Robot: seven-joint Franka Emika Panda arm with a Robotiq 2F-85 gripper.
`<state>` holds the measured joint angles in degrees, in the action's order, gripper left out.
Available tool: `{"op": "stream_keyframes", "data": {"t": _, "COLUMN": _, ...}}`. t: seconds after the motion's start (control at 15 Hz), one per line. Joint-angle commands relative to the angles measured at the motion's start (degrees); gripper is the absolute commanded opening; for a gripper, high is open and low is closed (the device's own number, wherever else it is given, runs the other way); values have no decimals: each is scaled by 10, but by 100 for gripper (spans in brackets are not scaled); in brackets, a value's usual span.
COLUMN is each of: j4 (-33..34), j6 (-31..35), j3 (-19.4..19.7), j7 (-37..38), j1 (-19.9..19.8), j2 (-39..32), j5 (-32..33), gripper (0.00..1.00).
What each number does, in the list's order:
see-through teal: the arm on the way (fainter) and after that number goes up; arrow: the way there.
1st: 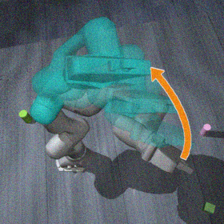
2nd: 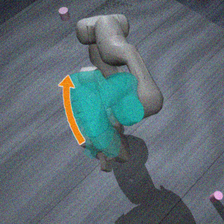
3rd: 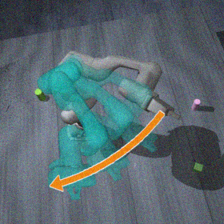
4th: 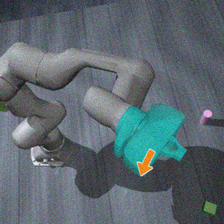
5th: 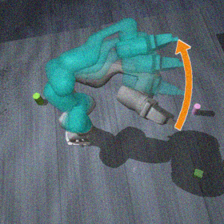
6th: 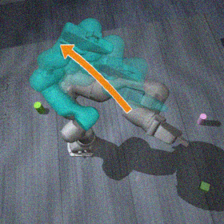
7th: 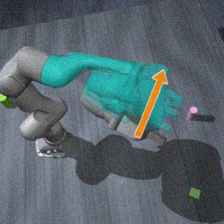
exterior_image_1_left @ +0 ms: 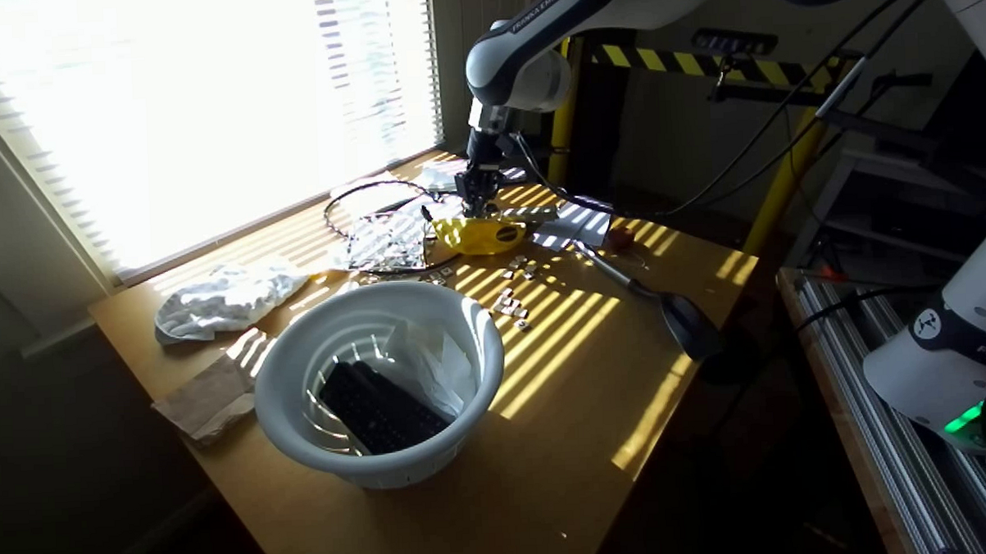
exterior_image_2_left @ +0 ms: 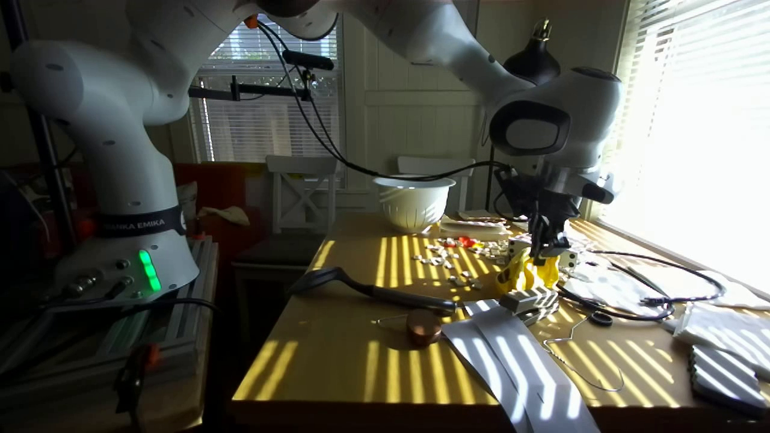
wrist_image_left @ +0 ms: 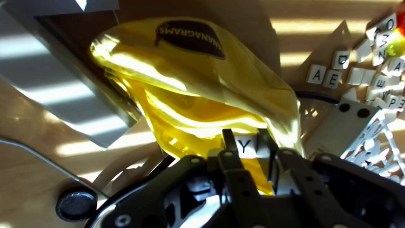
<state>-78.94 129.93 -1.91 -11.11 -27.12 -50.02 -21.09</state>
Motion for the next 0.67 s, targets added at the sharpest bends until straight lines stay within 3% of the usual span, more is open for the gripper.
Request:
{"op": "stream_keyframes", "data": {"t": 0.0, "j4": 58, "j6": -52, "j3": 1, "j7": 16, "j1": 3, "j2": -38, "j5": -8, "gripper": 5}}
{"op": "stream_keyframes", "data": {"t": 0.53, "j4": 107, "j6": -185, "j3": 19, "j7": 33, "j1": 24, "j2": -59, "j5": 14, "gripper": 5}}
{"op": "stream_keyframes", "data": {"t": 0.6, "j4": 114, "j6": -209, "j3": 29, "j7": 49, "j1": 32, "j2": -62, "j5": 25, "gripper": 10}}
